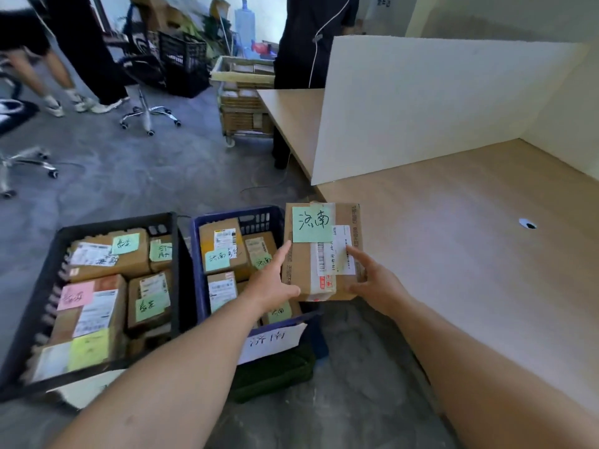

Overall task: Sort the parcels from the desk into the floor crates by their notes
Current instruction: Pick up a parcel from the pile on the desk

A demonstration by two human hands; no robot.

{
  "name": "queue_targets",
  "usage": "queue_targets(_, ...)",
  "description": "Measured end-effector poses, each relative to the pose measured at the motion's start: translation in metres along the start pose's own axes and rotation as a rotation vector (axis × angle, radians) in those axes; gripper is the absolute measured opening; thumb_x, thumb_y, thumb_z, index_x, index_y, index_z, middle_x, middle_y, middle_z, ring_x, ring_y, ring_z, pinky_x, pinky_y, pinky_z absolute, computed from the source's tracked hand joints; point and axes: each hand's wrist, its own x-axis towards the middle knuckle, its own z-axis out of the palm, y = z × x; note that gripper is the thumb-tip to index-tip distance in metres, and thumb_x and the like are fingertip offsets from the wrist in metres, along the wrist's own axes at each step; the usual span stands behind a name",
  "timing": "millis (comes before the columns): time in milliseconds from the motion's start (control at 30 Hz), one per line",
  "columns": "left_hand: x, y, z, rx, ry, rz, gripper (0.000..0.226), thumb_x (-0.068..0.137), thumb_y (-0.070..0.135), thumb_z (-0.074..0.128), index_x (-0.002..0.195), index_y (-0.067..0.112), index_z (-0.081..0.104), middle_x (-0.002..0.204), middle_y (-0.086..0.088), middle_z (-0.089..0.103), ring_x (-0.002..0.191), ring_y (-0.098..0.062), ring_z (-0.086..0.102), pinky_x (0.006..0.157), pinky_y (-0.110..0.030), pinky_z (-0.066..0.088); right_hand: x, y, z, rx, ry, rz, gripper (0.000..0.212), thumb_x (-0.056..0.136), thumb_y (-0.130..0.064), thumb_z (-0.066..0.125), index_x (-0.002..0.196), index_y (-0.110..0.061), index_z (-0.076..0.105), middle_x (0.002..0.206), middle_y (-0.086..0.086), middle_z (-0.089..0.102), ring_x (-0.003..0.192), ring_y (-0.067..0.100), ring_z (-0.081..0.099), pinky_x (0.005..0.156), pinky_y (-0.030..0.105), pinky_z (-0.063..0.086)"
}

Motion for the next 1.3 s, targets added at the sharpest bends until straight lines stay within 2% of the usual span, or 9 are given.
queue_targets(167, 0.002, -0.037, -0.049, -0.051, 0.046, -0.057, 0.101, 0.086, 0.009, 0.068, 0.152, 0.046, 0.001, 0.152, -0.003, 0.035, 0.134, -0.025, 0.041, 0.105, -0.044, 0.042, 0.026, -0.045, 0.044, -0.056, -0.055, -0.029, 0.08, 0.091, -0.014, 0.065, 0.15, -0.042, 0.018, 0.134, -0.005, 0.049, 0.107, 0.011, 0.056, 0.086, 0.036, 0.057)
queue_targets(267, 0.015, -0.056, -0.071, -0.05, 0.046, -0.075, 0.102, 0.086, 0.01, 0.068, 0.151, 0.048, 0.0, 0.151, -0.002, 0.038, 0.13, -0.023, 0.045, 0.105, -0.042, 0.043, 0.045, -0.062, 0.063, -0.031, -0.074, -0.025, 0.081, 0.09, -0.01, 0.065, 0.15, -0.04, 0.019, 0.128, -0.006, 0.05, 0.103, 0.009, 0.055, 0.086, 0.036, 0.058)
queue_targets(367, 0.032, -0.071, -0.084, -0.046, 0.041, -0.08, 0.102, 0.086, 0.011, 0.068, 0.149, 0.051, -0.002, 0.153, 0.0, 0.035, 0.129, -0.022, 0.046, 0.104, -0.042, 0.044, 0.068, -0.068, 0.078, -0.043, -0.089, -0.02, 0.082, 0.09, -0.008, 0.064, 0.151, -0.04, 0.019, 0.132, -0.003, 0.052, 0.1, 0.009, 0.057, 0.082, 0.033, 0.059)
queue_targets(500, 0.065, -0.09, -0.088, -0.066, 0.039, -0.114, 0.102, 0.087, 0.01, 0.066, 0.149, 0.05, -0.003, 0.153, 0.003, 0.035, 0.108, -0.014, 0.053, 0.089, -0.031, 0.049, 0.112, -0.069, 0.09, -0.063, -0.138, -0.013, 0.082, 0.09, -0.008, 0.065, 0.151, -0.039, 0.019, 0.134, -0.004, 0.052, 0.104, 0.01, 0.059, 0.084, 0.036, 0.059)
queue_targets(633, 0.107, -0.104, -0.087, -0.091, 0.08, -0.151, 0.102, 0.087, 0.011, 0.065, 0.148, 0.052, -0.005, 0.151, 0.005, 0.036, 0.103, -0.016, 0.056, 0.086, -0.034, 0.052, 0.166, -0.063, 0.095, -0.103, -0.178, -0.032, 0.082, 0.091, -0.007, 0.063, 0.152, -0.038, 0.018, 0.135, -0.005, 0.053, 0.107, 0.009, 0.057, 0.086, 0.031, 0.056)
queue_targets(833, 0.174, -0.13, -0.066, -0.133, 0.129, -0.264, 0.102, 0.088, 0.011, 0.065, 0.149, 0.05, -0.006, 0.154, 0.005, 0.032, 0.121, -0.015, 0.046, 0.094, -0.03, 0.04, 0.252, -0.036, 0.104, -0.217, -0.263, -0.068, 0.082, 0.092, -0.011, 0.062, 0.152, -0.04, 0.014, 0.135, -0.006, 0.054, 0.103, 0.009, 0.063, 0.078, 0.028, 0.059)
queue_targets(967, 0.211, -0.143, -0.056, -0.143, 0.151, -0.326, 0.1, 0.089, 0.013, 0.065, 0.15, 0.05, -0.006, 0.152, 0.005, 0.036, 0.119, -0.014, 0.046, 0.091, -0.028, 0.04, 0.3, -0.019, 0.112, -0.277, -0.299, -0.1, 0.08, 0.093, -0.015, 0.061, 0.151, -0.043, 0.013, 0.135, -0.003, 0.052, 0.096, 0.011, 0.064, 0.07, 0.027, 0.06)
queue_targets(1100, 0.24, -0.159, -0.053, -0.123, 0.165, -0.356, 0.099, 0.09, 0.012, 0.065, 0.151, 0.048, -0.004, 0.152, 0.005, 0.037, 0.122, -0.014, 0.045, 0.092, -0.028, 0.039, 0.339, -0.007, 0.125, -0.32, -0.331, -0.108, 0.078, 0.094, -0.015, 0.058, 0.152, -0.042, 0.013, 0.135, 0.001, 0.047, 0.094, 0.013, 0.062, 0.072, 0.029, 0.059)
queue_targets(1300, 0.275, -0.182, -0.054, -0.076, 0.191, -0.38, 0.099, 0.089, 0.011, 0.066, 0.152, 0.047, -0.003, 0.154, 0.006, 0.034, 0.135, -0.019, 0.042, 0.105, -0.037, 0.039, 0.38, 0.0, 0.142, -0.364, -0.351, -0.115, 0.073, 0.097, -0.015, 0.055, 0.152, -0.04, 0.014, 0.136, 0.003, 0.042, 0.103, 0.014, 0.055, 0.08, 0.025, 0.054)
